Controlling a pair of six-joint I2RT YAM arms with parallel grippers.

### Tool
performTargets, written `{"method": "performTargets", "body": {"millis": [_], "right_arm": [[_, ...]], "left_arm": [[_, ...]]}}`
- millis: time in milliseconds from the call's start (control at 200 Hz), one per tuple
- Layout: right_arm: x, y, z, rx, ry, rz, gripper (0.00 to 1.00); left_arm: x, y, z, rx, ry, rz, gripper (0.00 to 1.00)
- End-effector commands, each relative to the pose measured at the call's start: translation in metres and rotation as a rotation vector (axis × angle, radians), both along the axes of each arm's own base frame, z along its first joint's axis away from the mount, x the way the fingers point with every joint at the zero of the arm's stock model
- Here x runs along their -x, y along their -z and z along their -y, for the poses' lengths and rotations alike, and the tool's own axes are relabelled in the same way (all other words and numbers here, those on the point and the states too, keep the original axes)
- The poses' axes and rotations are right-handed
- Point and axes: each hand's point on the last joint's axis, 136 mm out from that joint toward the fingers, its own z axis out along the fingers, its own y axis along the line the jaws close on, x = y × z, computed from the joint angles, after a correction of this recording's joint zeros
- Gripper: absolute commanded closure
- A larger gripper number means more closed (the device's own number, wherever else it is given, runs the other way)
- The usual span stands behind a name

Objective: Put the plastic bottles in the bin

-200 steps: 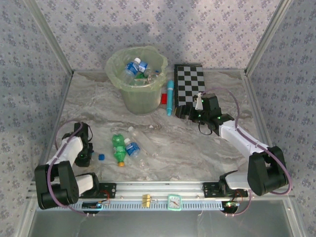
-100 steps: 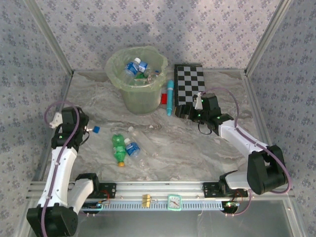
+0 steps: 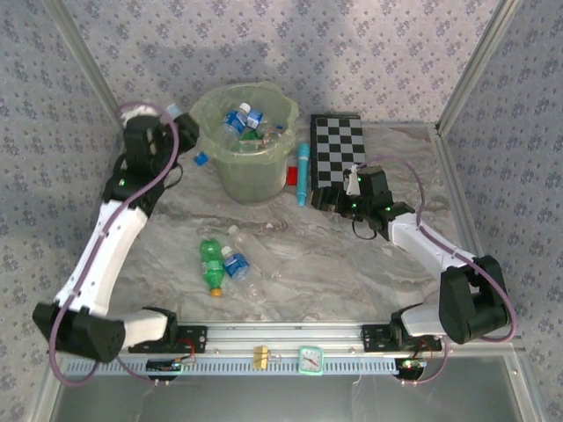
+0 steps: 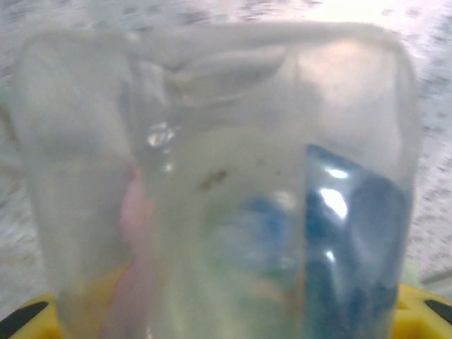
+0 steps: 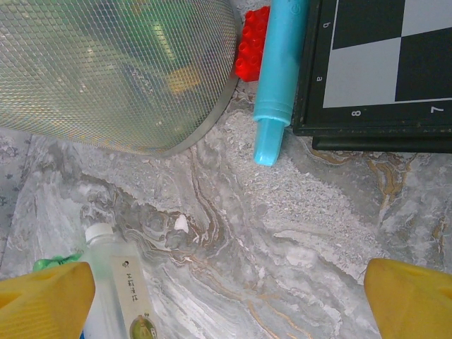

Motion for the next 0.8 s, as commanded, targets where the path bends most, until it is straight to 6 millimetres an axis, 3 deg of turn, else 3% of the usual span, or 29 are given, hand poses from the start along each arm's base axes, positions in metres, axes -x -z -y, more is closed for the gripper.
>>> {"method": "performTargets", "body": {"millis": [0, 95, 245, 255, 350, 540, 795], "right_arm": [[-0.001, -0.008, 0.0, -0.012, 0.008, 0.017, 0.0], [0.001, -0.007, 0.003, -0.005, 0.015, 0.019, 0.0], [0.005, -0.006, 0.007, 0.006, 0.021, 0.019, 0.0], [0.005, -0.006, 0.007, 0.007, 0.022, 0.02, 0.0], [0.008, -0.007, 0.01, 0.015, 0.027, 0.025, 0.0], [0.01, -0.008, 0.014, 0.022, 0.036, 0.029, 0.0], [0.01, -0.008, 0.014, 0.018, 0.035, 0.026, 0.0]], "left_arm": [[-0.018, -0.032, 0.053, -0.143, 0.213, 0.067, 0.51], [-0.039, -0.03, 0.086, -0.224, 0.31, 0.03, 0.5], [-0.068, -0.024, 0.121, -0.307, 0.433, -0.037, 0.51], [-0.069, -0.015, 0.123, -0.312, 0.443, -0.067, 0.51], [-0.081, 0.0, 0.141, -0.355, 0.501, -0.119, 0.52], [-0.093, 0.035, 0.163, -0.401, 0.56, -0.205, 0.52], [-0.088, 0.068, 0.176, -0.444, 0.6, -0.275, 0.51]]}}
